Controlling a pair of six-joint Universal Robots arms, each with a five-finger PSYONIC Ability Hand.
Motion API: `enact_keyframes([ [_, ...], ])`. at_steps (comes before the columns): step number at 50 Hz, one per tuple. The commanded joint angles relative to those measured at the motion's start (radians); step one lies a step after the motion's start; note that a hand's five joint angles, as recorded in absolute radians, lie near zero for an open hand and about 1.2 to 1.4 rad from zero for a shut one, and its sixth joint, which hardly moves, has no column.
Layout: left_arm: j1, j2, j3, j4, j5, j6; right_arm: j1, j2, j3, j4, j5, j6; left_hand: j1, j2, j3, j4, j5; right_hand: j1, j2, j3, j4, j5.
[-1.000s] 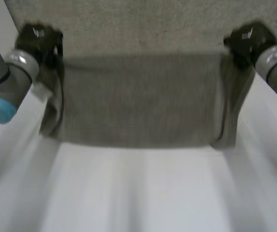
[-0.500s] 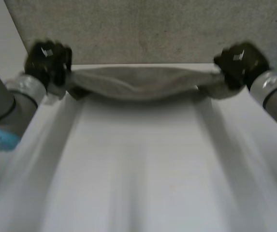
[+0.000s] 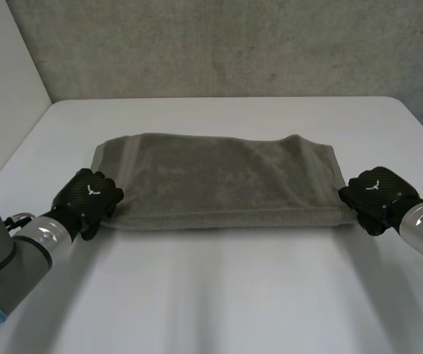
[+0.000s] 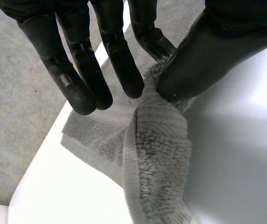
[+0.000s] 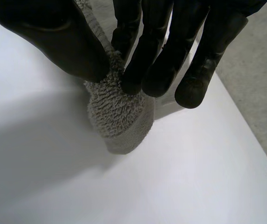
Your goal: Fold the towel.
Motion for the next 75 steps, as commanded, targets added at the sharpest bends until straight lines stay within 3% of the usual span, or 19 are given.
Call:
enact_keyframes([
  [1,0.021,0.123,-0.017,-0.074,0.001,-0.009,-0.025,-0.155,0.031,0.042,-0.008,0.005,-0.039,-0.04,-0.043,-0.037,-0.226,0.073,0.045,0.054,0.049,0.049],
  [5,0.04,0.217,-0.023,-0.136,0.011,-0.023,-0.052,-0.25,0.029,0.103,-0.028,0.006,-0.013,-0.014,-0.016,-0.011,-0.2,0.073,0.045,0.054,0.049,0.049],
  [7,0.052,0.335,-0.022,-0.173,0.011,-0.066,-0.076,-0.353,0.023,0.164,-0.071,0.006,-0.013,-0.014,-0.016,-0.011,-0.2,0.073,0.045,0.054,0.049,0.049],
  [12,0.064,0.473,-0.022,-0.187,0.012,-0.159,-0.128,-0.437,0.006,0.278,-0.141,0.001,-0.013,-0.014,-0.016,-0.011,-0.2,0.073,0.045,0.054,0.049,0.049],
  [21,0.073,0.541,-0.034,-0.191,0.038,-0.187,-0.193,-0.456,-0.054,0.367,-0.204,-0.008,-0.013,-0.014,-0.016,-0.011,-0.2,0.073,0.045,0.054,0.049,0.049],
  [26,0.069,0.44,-0.025,-0.176,0.058,-0.184,-0.179,-0.356,-0.066,0.369,-0.201,-0.052,-0.018,-0.019,-0.022,-0.016,-0.206,0.073,0.045,0.054,0.049,0.049],
  [28,0.057,0.305,0.015,-0.167,0.055,-0.181,-0.141,-0.254,-0.104,0.37,-0.183,-0.08,-0.018,-0.019,-0.022,-0.016,-0.206,0.073,0.045,0.054,0.049,0.049],
  [32,0.044,0.182,0.078,-0.154,0.047,-0.167,-0.094,-0.166,-0.152,0.372,-0.152,-0.077,-0.021,-0.022,-0.025,-0.019,-0.208,0.073,0.045,0.054,0.049,0.049],
  [37,0.027,0.012,0.193,-0.134,0.037,-0.111,-0.042,-0.019,-0.224,0.356,-0.063,-0.069,-0.021,-0.022,-0.025,-0.019,-0.208,0.073,0.045,0.054,0.049,0.049],
  [42,-0.037,-0.175,0.364,-0.104,-0.028,-0.037,0.007,0.102,-0.273,0.255,0.021,-0.013,-0.03,-0.031,-0.033,-0.028,-0.217,0.073,0.045,0.054,0.049,0.049],
  [53,-0.104,-0.358,0.565,0.053,-0.109,-0.022,0.028,0.173,-0.284,0.005,0.116,0.072,-0.08,-0.081,-0.083,-0.078,-0.267,0.073,0.045,0.054,0.049,0.049],
  [62,-0.128,-0.444,0.672,0.07,-0.126,-0.023,0.07,0.268,-0.337,-0.121,0.159,0.07,-0.133,-0.134,-0.136,-0.131,-0.32,0.073,0.045,0.054,0.049,0.049],
  [66,-0.141,-0.475,0.696,0.07,-0.14,-0.022,0.079,0.317,-0.368,-0.142,0.167,0.075,-0.276,-0.277,-0.279,-0.273,-0.463,0.073,0.045,0.054,0.049,0.049],
  [67,-0.143,-0.479,0.695,0.071,-0.146,-0.023,0.086,0.331,-0.377,-0.141,0.173,0.077,-0.465,-0.466,-0.469,-0.463,-0.653,-0.112,-0.14,-0.131,-0.136,-0.136],
  [68,-0.143,-0.479,0.695,0.071,-0.146,-0.023,0.087,0.331,-0.377,-0.141,0.173,0.077,-0.467,-0.468,-0.471,-0.465,-0.655,-0.114,-0.141,-0.133,-0.138,-0.138],
  [69,-0.146,-0.482,0.688,0.074,-0.155,-0.023,0.096,0.343,-0.382,-0.141,0.177,0.077,-0.7,-0.701,-0.703,-0.698,-0.887,-0.605,-0.633,-0.624,-0.629,-0.629],
  [70,-0.146,-0.482,0.688,0.074,-0.155,-0.023,0.106,0.351,-0.385,-0.144,0.185,0.078,-0.702,-0.703,-0.706,-0.7,-0.89,-1.057,-1.085,-1.077,-1.082,-1.082],
  [72,-0.155,-0.482,0.678,0.091,-0.181,-0.022,0.113,0.352,-0.387,-0.144,0.197,0.078,-1.234,-1.235,-1.238,-1.232,-1.422,-1.149,-1.176,-1.168,-1.173,-1.173],
  [75,-0.155,-0.475,0.672,0.114,-0.21,-0.022,0.119,0.352,-0.385,-0.144,0.219,0.084,-1.234,-1.234,-1.237,-1.231,-1.421,-1.149,-1.176,-1.168,-1.173,-1.173],
])
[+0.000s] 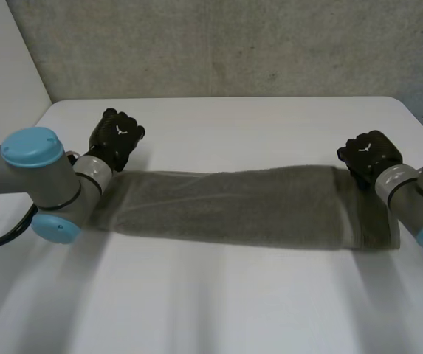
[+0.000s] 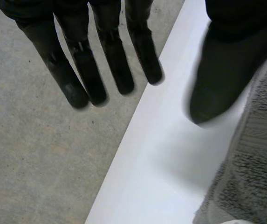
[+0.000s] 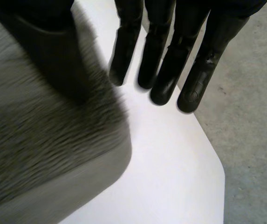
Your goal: Fold the towel.
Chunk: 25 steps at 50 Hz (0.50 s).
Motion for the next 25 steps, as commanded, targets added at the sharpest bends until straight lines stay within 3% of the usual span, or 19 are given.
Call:
enact_keyframes([
  [1,-0.01,0.004,-0.021,0.038,-0.06,0.001,0.027,0.022,-0.011,0.003,0.041,0.008,-0.585,-0.61,-0.605,-0.585,-0.774,-0.571,-0.598,-0.625,-0.624,-0.602],
  [6,-0.009,0.04,-0.038,0.042,-0.074,-0.002,0.027,-0.026,0.014,0.001,0.043,0.04,-0.582,-0.607,-0.602,-0.582,-0.771,-0.571,-0.598,-0.625,-0.624,-0.602],
  [8,-0.003,0.095,-0.078,0.046,-0.071,-0.015,0.018,-0.126,0.047,0.001,0.037,0.079,-0.573,-0.598,-0.593,-0.573,-0.762,-0.571,-0.598,-0.625,-0.624,-0.602],
  [15,0.009,0.198,-0.169,0.046,-0.065,-0.021,0.01,-0.269,0.12,0.024,0.02,0.094,-0.556,-0.581,-0.575,-0.556,-0.745,-0.571,-0.598,-0.625,-0.624,-0.602],
  [19,0.019,0.247,-0.253,0.042,-0.062,-0.035,0.007,-0.367,0.195,0.126,-0.012,0.068,-0.541,-0.566,-0.561,-0.541,-0.73,-0.571,-0.598,-0.625,-0.624,-0.602],
  [25,0.028,0.319,-0.348,0.037,-0.057,-0.104,-0.045,-0.408,0.27,0.24,-0.062,0.06,-0.541,-0.566,-0.561,-0.541,-0.73,-0.558,-0.585,-0.612,-0.611,-0.588],
])
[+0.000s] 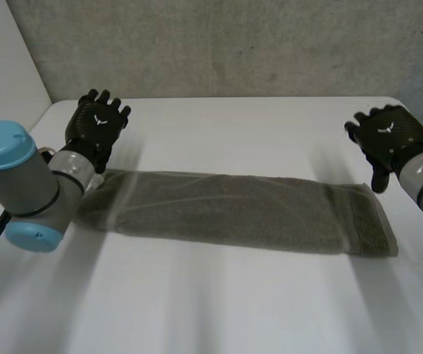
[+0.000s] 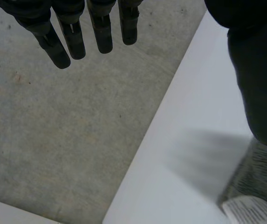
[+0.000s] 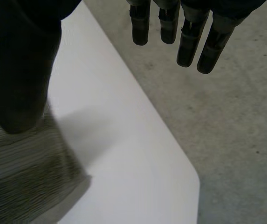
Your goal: Fold the towel.
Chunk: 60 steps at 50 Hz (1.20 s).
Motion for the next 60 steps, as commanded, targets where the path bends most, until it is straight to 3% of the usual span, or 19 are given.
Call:
enact_keyframes([
  [1,0.012,0.101,-0.145,-0.01,0.007,-0.108,-0.068,-0.069,0.122,0.165,-0.08,-0.021,-0.049,-0.037,-0.028,-0.044,-0.188,0.008,-0.025,-0.018,-0.019,0.004],
  [5,0.017,0.17,-0.226,-0.013,0.062,-0.244,-0.114,-0.07,0.186,0.172,-0.148,-0.013,-0.049,-0.037,-0.028,-0.044,-0.188,0.012,-0.021,-0.014,-0.015,0.008],
  [13,0.017,0.258,-0.295,-0.063,0.14,-0.406,-0.198,-0.012,0.236,0.079,-0.217,0.039,-0.046,-0.034,-0.026,-0.041,-0.185,0.123,0.09,0.097,0.096,0.119],
  [28,0.011,0.279,-0.298,-0.089,0.14,-0.412,-0.208,0.14,0.21,0.015,-0.205,0.054,-0.046,-0.034,-0.026,-0.041,-0.185,0.314,0.281,0.288,0.287,0.31],
  [33,0.009,0.279,-0.298,-0.089,0.142,-0.412,-0.22,0.163,0.202,0.015,-0.205,0.053,-0.046,-0.034,-0.026,-0.041,-0.185,0.57,0.536,0.543,0.543,0.566],
  [34,0.009,0.278,-0.298,-0.089,0.14,-0.412,-0.223,0.167,0.197,0.015,-0.203,0.053,-0.046,-0.034,-0.026,-0.041,-0.185,0.823,0.789,0.796,0.795,0.818],
  [35,0.009,0.278,-0.298,-0.089,0.14,-0.412,-0.223,0.167,0.197,0.015,-0.203,0.053,-0.046,-0.034,-0.026,-0.041,-0.185,0.825,0.792,0.799,0.798,0.821],
  [36,0.009,0.279,-0.298,-0.089,0.14,-0.412,-0.227,0.169,0.193,0.014,-0.203,0.053,-0.046,-0.034,-0.026,-0.041,-0.185,1.139,1.106,1.113,1.112,1.135],
  [37,0.008,0.279,-0.298,-0.089,0.14,-0.412,-0.23,0.169,0.188,0.014,-0.203,0.053,-0.046,-0.034,-0.026,-0.041,-0.185,1.167,1.134,1.141,1.14,1.163],
  [49,0.017,0.296,-0.298,-0.089,0.139,-0.41,-0.367,0.164,0.128,0.026,-0.214,0.022,-0.046,-0.034,-0.026,-0.041,-0.185,1.168,1.134,1.141,1.14,1.163],
  [56,0.02,0.324,-0.308,-0.092,0.137,-0.41,-0.542,0.154,0.03,0.037,-0.196,-0.18,-0.049,-0.037,-0.028,-0.044,-0.188,1.168,1.134,1.141,1.14,1.163],
  [60,0.025,0.344,-0.311,-0.092,0.137,-0.417,-0.556,0.144,-0.007,0.078,-0.191,-0.197,-0.052,-0.04,-0.031,-0.047,-0.191,1.168,1.134,1.141,1.14,1.163],
])
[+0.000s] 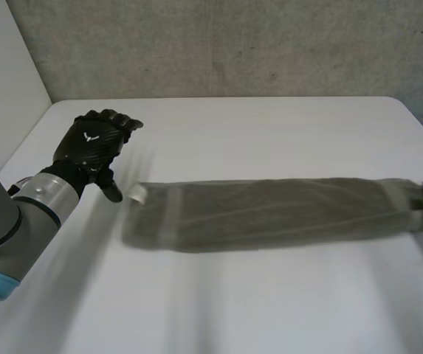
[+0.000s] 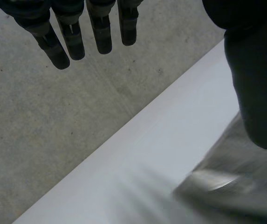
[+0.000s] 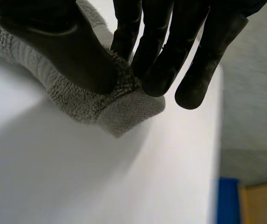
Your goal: Fold the towel.
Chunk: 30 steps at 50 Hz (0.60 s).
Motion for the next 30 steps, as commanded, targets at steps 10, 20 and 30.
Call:
enact_keyframes([
  [10,0.007,0.058,0.027,0.008,-0.011,-0.01,0.343,-0.152,-0.221,0.059,0.066,0.189,-0.07,-0.058,-0.049,-0.065,-0.212,0.085,0.083,0.054,0.058,0.068],
  [20,-0.036,0.072,0.044,0.003,-0.066,-0.06,0.96,0.049,-0.261,-0.132,0.209,0.209,-0.07,-0.058,-0.05,-0.065,-0.212,0.085,0.083,0.054,0.058,0.068],
  [30,-0.059,0.069,0.033,0.005,-0.069,-0.062,1.119,0.229,-0.307,-0.149,0.193,0.211,-0.067,-0.055,-0.047,-0.062,-0.209,0.085,0.083,0.054,0.058,0.068],
])
